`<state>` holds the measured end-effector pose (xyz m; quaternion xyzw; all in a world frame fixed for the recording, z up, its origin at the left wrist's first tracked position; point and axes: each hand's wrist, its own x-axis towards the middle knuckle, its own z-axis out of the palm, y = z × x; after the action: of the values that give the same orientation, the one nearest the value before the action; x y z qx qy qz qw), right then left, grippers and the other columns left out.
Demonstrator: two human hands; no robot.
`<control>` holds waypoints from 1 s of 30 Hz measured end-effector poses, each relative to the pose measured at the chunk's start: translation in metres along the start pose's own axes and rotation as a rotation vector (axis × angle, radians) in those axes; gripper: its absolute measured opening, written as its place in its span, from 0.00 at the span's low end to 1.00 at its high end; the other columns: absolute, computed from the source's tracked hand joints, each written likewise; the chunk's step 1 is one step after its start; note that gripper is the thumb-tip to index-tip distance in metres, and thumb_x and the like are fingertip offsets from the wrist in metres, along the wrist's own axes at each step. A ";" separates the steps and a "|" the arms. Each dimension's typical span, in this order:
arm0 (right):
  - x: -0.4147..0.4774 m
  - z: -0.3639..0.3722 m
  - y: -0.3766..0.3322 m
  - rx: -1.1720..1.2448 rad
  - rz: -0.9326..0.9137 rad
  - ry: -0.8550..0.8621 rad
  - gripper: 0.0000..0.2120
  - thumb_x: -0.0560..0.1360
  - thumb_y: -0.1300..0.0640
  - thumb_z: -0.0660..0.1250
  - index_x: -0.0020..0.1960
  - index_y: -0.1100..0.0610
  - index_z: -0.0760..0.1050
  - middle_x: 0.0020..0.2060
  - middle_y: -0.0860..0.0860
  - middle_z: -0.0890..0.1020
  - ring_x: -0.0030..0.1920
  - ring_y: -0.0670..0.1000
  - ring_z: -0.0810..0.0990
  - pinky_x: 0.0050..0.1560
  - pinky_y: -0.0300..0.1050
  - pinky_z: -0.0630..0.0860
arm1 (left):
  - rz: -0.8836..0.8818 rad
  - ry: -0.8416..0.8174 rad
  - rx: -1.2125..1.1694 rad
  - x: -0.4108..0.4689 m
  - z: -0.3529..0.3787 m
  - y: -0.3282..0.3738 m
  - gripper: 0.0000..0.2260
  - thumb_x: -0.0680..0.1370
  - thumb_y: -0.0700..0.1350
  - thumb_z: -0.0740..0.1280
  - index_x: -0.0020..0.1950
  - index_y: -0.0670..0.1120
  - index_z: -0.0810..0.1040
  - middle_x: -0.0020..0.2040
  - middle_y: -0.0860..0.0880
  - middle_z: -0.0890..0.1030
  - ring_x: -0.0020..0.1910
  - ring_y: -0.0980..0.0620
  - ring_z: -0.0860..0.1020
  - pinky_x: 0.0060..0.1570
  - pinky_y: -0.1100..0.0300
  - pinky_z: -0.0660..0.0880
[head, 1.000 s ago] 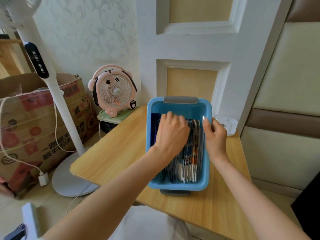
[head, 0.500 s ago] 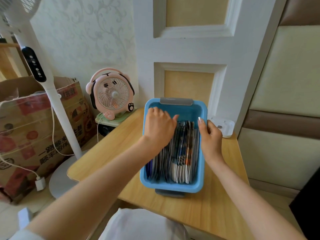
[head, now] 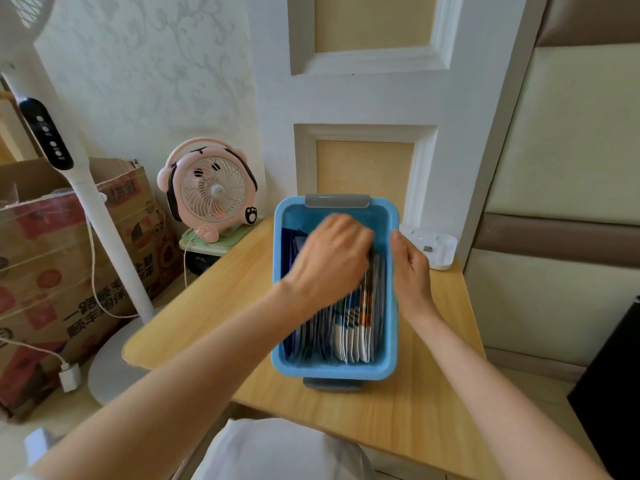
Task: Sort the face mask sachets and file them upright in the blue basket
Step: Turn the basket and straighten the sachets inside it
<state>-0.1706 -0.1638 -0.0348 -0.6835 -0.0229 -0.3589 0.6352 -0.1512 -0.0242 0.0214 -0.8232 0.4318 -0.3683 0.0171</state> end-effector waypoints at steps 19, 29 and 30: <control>0.003 -0.002 -0.005 0.004 0.032 -0.032 0.17 0.81 0.53 0.56 0.34 0.55 0.64 0.28 0.48 0.63 0.30 0.41 0.62 0.33 0.31 0.64 | 0.127 -0.286 0.025 0.020 0.014 0.008 0.11 0.74 0.37 0.58 0.55 0.43 0.72 0.45 0.48 0.79 0.52 0.46 0.76 0.71 0.52 0.56; 0.001 -0.001 -0.008 -0.007 0.025 -0.019 0.18 0.81 0.53 0.56 0.33 0.53 0.63 0.28 0.47 0.63 0.30 0.41 0.62 0.33 0.34 0.63 | 0.120 -0.297 -0.053 0.019 0.022 0.001 0.17 0.73 0.37 0.60 0.61 0.44 0.71 0.49 0.48 0.81 0.55 0.46 0.75 0.65 0.52 0.62; 0.001 -0.001 -0.009 -0.011 0.028 -0.018 0.18 0.81 0.53 0.56 0.32 0.53 0.62 0.27 0.46 0.63 0.29 0.41 0.62 0.33 0.34 0.63 | 0.119 -0.299 -0.068 0.018 0.022 0.000 0.17 0.73 0.37 0.60 0.61 0.44 0.72 0.50 0.48 0.81 0.57 0.46 0.74 0.66 0.50 0.61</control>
<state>-0.1743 -0.1633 -0.0264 -0.6904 -0.0172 -0.3437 0.6363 -0.1316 -0.0436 0.0161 -0.8418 0.4848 -0.2253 0.0753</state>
